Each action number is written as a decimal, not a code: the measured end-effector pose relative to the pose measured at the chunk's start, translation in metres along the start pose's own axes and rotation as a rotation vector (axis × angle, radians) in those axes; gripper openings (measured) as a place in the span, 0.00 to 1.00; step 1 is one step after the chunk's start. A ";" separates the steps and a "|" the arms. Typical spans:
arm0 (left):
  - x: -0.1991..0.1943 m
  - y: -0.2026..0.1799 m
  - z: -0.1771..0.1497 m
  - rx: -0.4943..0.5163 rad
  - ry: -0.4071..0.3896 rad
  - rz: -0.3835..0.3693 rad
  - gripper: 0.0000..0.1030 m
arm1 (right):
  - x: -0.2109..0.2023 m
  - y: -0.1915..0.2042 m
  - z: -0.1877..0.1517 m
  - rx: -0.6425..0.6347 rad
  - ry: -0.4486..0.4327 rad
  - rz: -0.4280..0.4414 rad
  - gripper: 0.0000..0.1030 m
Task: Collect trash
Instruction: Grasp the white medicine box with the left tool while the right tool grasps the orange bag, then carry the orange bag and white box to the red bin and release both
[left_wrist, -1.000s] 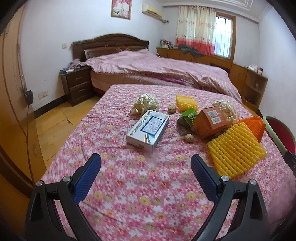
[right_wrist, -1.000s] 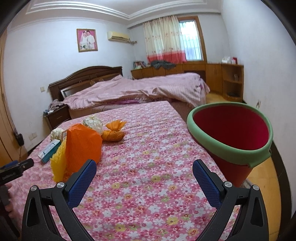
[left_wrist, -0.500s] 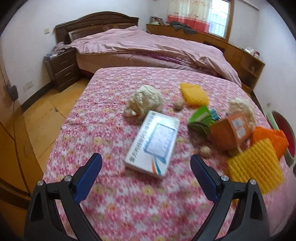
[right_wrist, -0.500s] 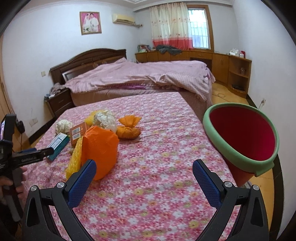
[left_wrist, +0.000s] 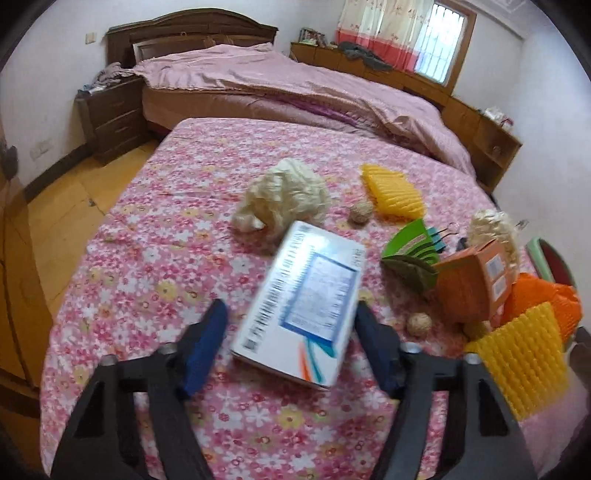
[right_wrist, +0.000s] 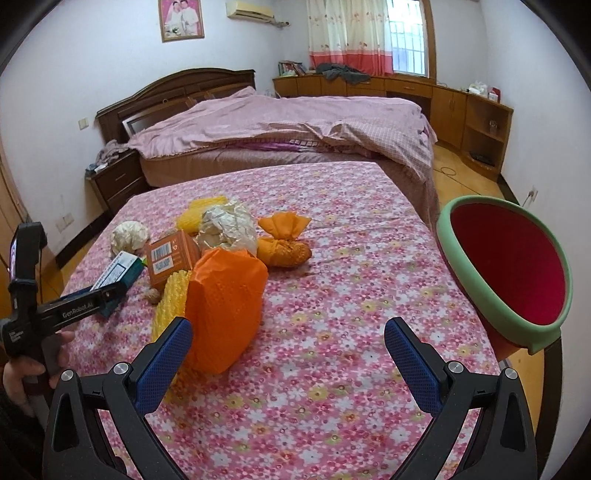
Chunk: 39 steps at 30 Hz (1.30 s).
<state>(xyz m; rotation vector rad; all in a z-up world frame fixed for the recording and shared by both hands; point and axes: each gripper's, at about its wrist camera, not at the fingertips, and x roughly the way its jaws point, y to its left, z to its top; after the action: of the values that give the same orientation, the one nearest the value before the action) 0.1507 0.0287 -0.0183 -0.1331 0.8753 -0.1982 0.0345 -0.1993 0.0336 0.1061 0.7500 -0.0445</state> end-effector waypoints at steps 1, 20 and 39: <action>0.000 0.000 0.000 -0.004 0.000 -0.011 0.60 | 0.000 0.001 0.000 -0.004 0.002 0.003 1.00; -0.065 -0.008 -0.018 -0.069 -0.096 -0.062 0.59 | 0.023 0.018 0.024 0.021 0.101 0.194 0.40; -0.095 -0.058 -0.026 -0.035 -0.111 -0.145 0.59 | -0.021 -0.031 0.013 0.133 0.030 0.243 0.07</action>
<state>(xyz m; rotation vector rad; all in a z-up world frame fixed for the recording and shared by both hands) 0.0648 -0.0075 0.0474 -0.2383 0.7591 -0.3082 0.0255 -0.2316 0.0543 0.3243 0.7590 0.1395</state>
